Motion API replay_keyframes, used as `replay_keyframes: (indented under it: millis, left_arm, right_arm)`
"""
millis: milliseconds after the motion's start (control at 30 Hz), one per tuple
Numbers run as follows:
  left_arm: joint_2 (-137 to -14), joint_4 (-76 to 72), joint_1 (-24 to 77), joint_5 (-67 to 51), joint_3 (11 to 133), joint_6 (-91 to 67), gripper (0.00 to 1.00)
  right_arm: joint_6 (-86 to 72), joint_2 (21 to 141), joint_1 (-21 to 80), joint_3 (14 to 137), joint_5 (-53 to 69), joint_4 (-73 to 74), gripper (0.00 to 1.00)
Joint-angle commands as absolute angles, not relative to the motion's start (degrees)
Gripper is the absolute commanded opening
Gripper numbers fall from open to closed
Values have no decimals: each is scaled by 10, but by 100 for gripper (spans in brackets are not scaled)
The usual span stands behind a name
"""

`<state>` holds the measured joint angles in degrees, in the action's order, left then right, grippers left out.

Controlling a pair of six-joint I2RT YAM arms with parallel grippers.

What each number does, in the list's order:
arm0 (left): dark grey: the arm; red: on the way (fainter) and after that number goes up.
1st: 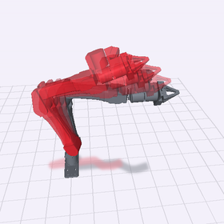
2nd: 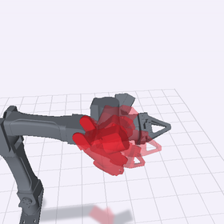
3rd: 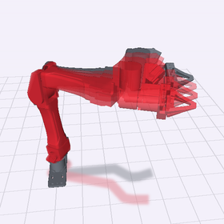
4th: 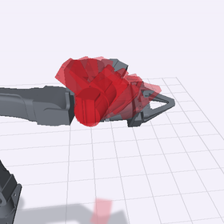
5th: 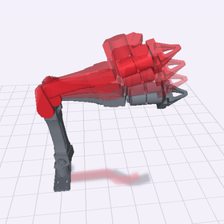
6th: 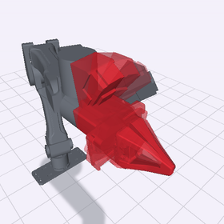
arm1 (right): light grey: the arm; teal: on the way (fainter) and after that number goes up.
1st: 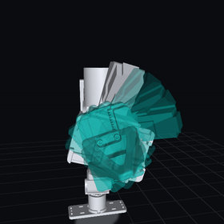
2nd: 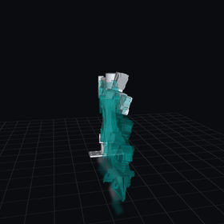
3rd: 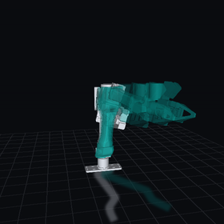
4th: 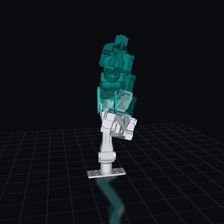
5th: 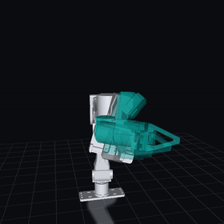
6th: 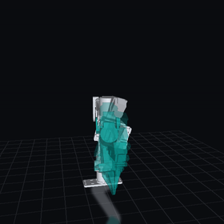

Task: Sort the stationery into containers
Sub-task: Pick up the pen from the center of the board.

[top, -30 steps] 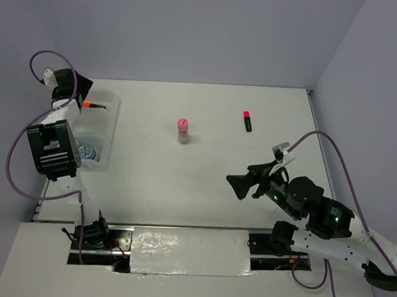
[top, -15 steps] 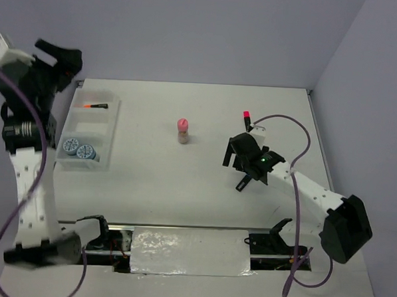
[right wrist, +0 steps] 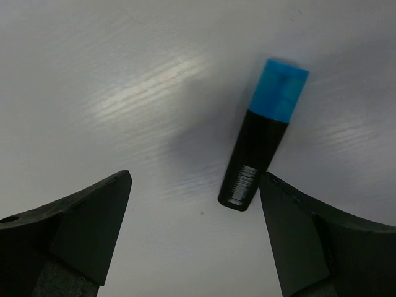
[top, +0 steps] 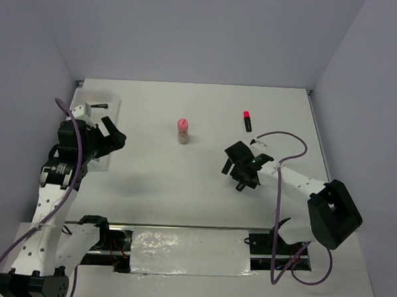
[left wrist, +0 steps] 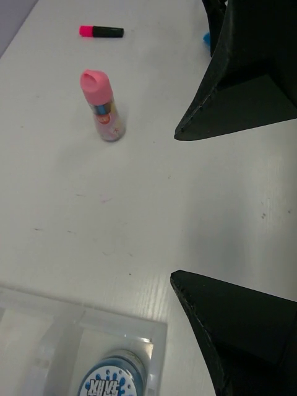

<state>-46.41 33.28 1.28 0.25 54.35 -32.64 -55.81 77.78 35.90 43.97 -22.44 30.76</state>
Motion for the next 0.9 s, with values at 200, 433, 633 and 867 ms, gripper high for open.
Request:
replay_keyframes:
  millis: [200, 433, 633, 867]
  left_arm:
    - [-409, 301, 15, 27, 503, -282, 99]
    - [-403, 284, 15, 35, 466, -284, 99]
    - [-406, 287, 15, 41, 468, -281, 99]
    - [-419, 299, 15, -45, 498, -290, 99]
  right_arm:
    - [-603, 787, 347, 410, -264, 336, 90]
    - [-584, 805, 327, 374, -219, 276, 76]
    - [-554, 844, 330, 390, -203, 266, 45]
    - [-392, 779, 421, 425, -197, 188, 1]
